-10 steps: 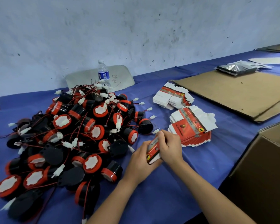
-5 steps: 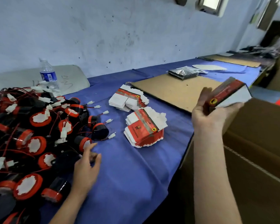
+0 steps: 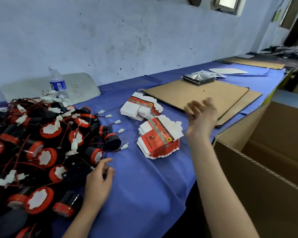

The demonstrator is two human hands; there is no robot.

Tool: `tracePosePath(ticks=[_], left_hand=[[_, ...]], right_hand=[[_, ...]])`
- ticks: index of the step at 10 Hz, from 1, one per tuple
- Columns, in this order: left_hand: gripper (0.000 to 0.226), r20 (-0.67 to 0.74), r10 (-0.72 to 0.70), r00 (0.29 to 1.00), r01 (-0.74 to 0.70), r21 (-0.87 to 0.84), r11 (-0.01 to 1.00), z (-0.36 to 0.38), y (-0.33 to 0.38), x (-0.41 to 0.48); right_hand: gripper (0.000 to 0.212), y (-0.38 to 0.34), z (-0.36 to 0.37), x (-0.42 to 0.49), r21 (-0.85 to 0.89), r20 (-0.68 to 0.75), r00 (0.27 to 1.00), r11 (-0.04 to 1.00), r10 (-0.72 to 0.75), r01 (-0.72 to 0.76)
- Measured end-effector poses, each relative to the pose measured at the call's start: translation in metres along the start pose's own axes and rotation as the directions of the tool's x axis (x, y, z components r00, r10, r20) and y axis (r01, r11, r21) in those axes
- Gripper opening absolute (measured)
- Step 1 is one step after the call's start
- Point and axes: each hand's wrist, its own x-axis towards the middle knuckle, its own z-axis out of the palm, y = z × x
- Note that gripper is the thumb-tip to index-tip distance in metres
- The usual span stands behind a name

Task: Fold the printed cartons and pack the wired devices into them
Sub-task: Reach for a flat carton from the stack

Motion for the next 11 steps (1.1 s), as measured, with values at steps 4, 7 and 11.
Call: tracePosePath(ticks=[4,7,11], left_hand=[[0.023,-0.006,0.054,0.999,-0.054,0.078,0.995,-0.002,-0.002,0.002],[0.026,0.019,0.034,0.999,-0.036,0.073,0.997,-0.002,-0.002,0.002],[0.031,0.018,0.047,0.999,-0.047,0.008,0.999,-0.003,-0.005,-0.001]], right_hand=[[0.129,0.081,0.043,-0.01,-0.581,0.72,0.459,0.091,0.521,0.809],[0.049,0.038,0.049,0.002,-0.329,0.825,0.317,-0.059,0.467,0.942],[0.029,-0.014,0.045,0.046,-0.5,0.865,0.502,0.101,0.006,0.86]])
